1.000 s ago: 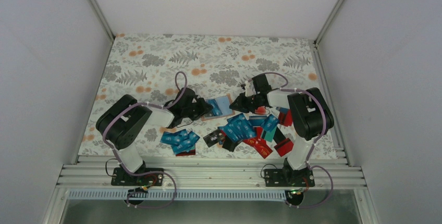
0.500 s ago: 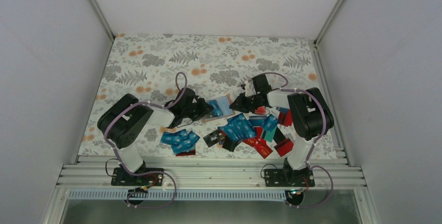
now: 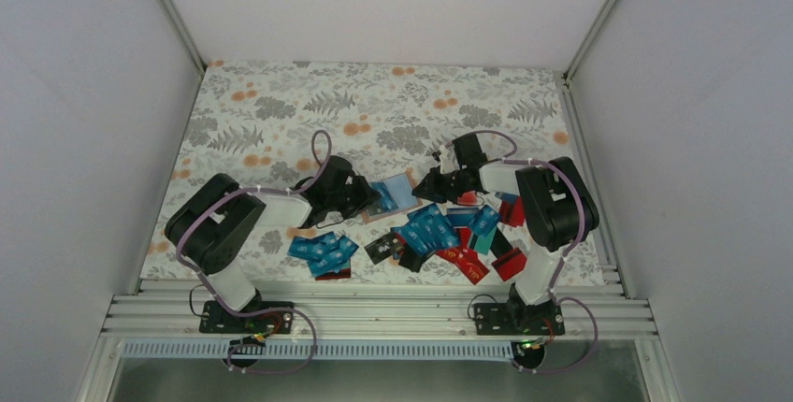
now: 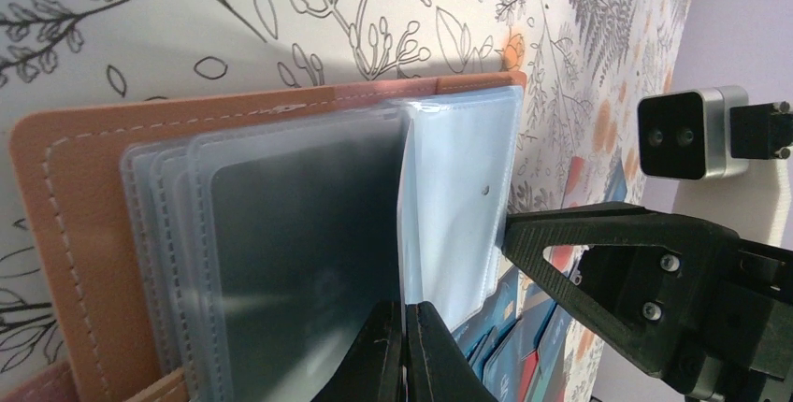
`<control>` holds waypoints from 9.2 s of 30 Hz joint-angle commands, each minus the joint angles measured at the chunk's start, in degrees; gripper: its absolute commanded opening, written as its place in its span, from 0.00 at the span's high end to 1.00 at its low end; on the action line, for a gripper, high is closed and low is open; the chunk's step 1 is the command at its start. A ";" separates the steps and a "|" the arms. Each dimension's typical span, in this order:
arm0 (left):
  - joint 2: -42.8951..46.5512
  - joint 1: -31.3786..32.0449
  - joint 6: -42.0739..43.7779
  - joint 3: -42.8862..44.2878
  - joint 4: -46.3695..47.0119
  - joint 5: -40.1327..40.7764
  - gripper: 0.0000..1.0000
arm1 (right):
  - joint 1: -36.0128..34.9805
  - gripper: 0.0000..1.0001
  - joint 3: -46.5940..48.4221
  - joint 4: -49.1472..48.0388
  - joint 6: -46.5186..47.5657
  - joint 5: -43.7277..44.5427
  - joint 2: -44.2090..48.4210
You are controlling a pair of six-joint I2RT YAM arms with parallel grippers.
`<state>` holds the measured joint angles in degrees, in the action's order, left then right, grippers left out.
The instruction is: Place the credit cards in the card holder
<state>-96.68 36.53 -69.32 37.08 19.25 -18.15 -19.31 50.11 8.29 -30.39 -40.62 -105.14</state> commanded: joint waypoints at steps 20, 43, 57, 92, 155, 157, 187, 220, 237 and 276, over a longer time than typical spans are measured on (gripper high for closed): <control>-4.75 1.37 -4.44 2.52 0.04 -1.19 0.98 | -0.38 0.87 -1.07 2.52 1.93 1.18 -3.02; -10.12 1.17 8.73 8.06 -6.91 -5.14 0.98 | -0.32 0.88 3.90 5.42 3.72 3.82 -4.57; -13.82 1.09 10.56 10.11 -3.96 -7.07 0.98 | -0.29 0.90 3.73 5.18 3.34 3.02 -5.16; -6.26 3.11 21.02 17.71 -28.48 0.72 0.31 | 0.24 0.58 5.20 10.31 6.13 3.11 5.12; -6.09 5.74 22.48 23.30 -38.71 12.51 0.98 | -6.91 0.56 8.36 6.33 5.21 -8.73 0.04; -4.27 5.72 22.32 23.08 -39.84 13.57 0.98 | -7.74 0.56 8.88 6.38 4.68 -8.40 -0.06; 20.90 14.31 25.99 9.11 -39.14 16.98 0.84 | -16.38 0.51 7.24 15.45 0.72 10.16 12.44; 6.96 22.13 21.51 16.43 -31.83 14.78 0.59 | -17.67 0.22 -11.50 24.52 -5.40 33.79 17.95; 9.32 21.93 21.68 14.64 -33.90 17.42 0.59 | -28.76 0.63 -9.40 29.11 -9.07 38.81 11.51; 19.32 20.82 19.05 8.15 -38.85 22.97 0.59 | -39.60 0.61 -11.40 33.86 -12.04 34.33 14.70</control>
<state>-78.70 57.58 -49.78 45.80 -19.16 3.49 -56.49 44.82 32.38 -42.19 -1.76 -89.36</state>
